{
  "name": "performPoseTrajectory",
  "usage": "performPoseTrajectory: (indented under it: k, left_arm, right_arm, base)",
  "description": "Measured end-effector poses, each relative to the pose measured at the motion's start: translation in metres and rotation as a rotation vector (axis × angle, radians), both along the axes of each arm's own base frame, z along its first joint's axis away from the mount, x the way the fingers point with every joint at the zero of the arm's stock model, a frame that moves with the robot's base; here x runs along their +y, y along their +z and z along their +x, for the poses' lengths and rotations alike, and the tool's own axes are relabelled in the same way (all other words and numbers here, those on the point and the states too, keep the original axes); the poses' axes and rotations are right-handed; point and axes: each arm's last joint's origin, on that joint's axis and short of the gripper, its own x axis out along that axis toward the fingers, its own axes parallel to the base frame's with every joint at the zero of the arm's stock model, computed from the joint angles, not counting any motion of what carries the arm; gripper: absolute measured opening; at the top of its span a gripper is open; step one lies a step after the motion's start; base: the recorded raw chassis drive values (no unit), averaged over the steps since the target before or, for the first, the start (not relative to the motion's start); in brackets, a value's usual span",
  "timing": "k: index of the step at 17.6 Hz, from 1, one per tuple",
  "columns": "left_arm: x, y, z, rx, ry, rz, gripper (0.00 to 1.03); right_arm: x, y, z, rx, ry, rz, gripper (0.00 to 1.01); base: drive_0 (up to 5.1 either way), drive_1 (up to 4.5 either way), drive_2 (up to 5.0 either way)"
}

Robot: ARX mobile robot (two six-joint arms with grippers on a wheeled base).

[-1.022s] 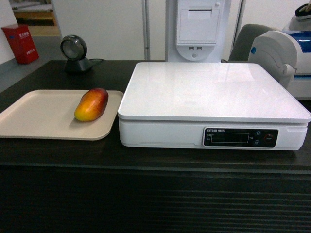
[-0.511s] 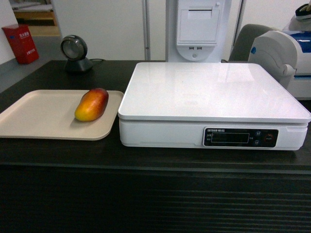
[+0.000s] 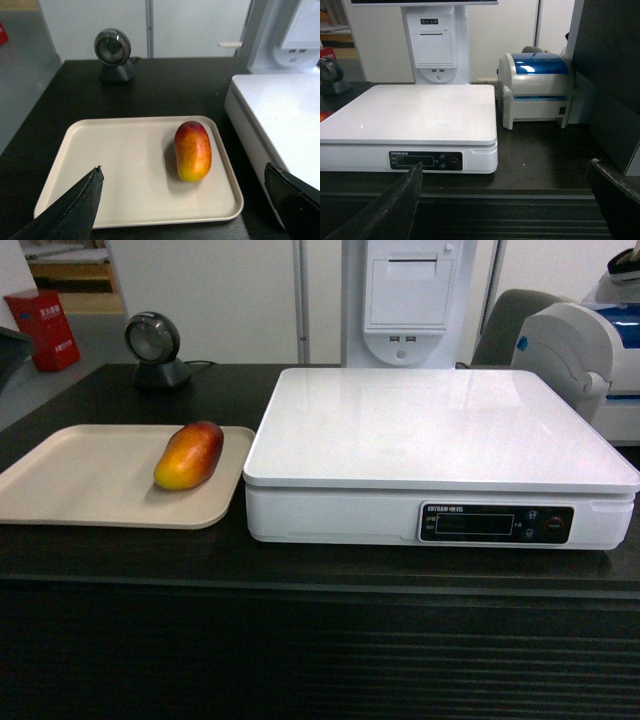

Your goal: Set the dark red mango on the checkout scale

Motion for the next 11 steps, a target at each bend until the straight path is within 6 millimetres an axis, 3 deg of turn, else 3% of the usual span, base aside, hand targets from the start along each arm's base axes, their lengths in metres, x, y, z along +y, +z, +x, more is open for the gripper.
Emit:
performPoseTrajectory:
  k: [5, 6, 7, 8, 9, 11]
  left_arm:
    - [0.003, -0.017, 0.089, 0.131, -0.089, -0.002, 0.98]
    - [0.002, -0.017, 0.112, 0.154, -0.107, -0.002, 0.98]
    - [0.002, -0.021, 0.151, 0.231, -0.124, -0.008, 0.98]
    - [0.002, -0.036, 0.183, 0.339, -0.144, -0.004, 0.98]
    - [-0.003, -0.049, 0.200, 0.407, -0.159, -0.005, 0.98]
    - [-0.018, -0.057, 0.211, 0.449, -0.195, 0.020, 0.98]
  right_arm:
    - [0.000, 0.000, 0.000, 0.000, 0.000, 0.000, 0.98]
    - [0.000, 0.000, 0.000, 0.000, 0.000, 0.000, 0.98]
    - [0.000, 0.000, 0.000, 0.000, 0.000, 0.000, 0.98]
    - [0.000, 0.000, 0.000, 0.000, 0.000, 0.000, 0.98]
    - [0.000, 0.000, 0.000, 0.000, 0.000, 0.000, 0.98]
    - [0.000, 0.000, 0.000, 0.000, 0.000, 0.000, 0.98]
  base:
    - [0.0, 0.00, 0.0]
    - [0.0, 0.00, 0.0]
    - [0.0, 0.00, 0.0]
    - [0.0, 0.00, 0.0]
    - [0.0, 0.00, 0.0]
    - [0.0, 0.00, 0.0]
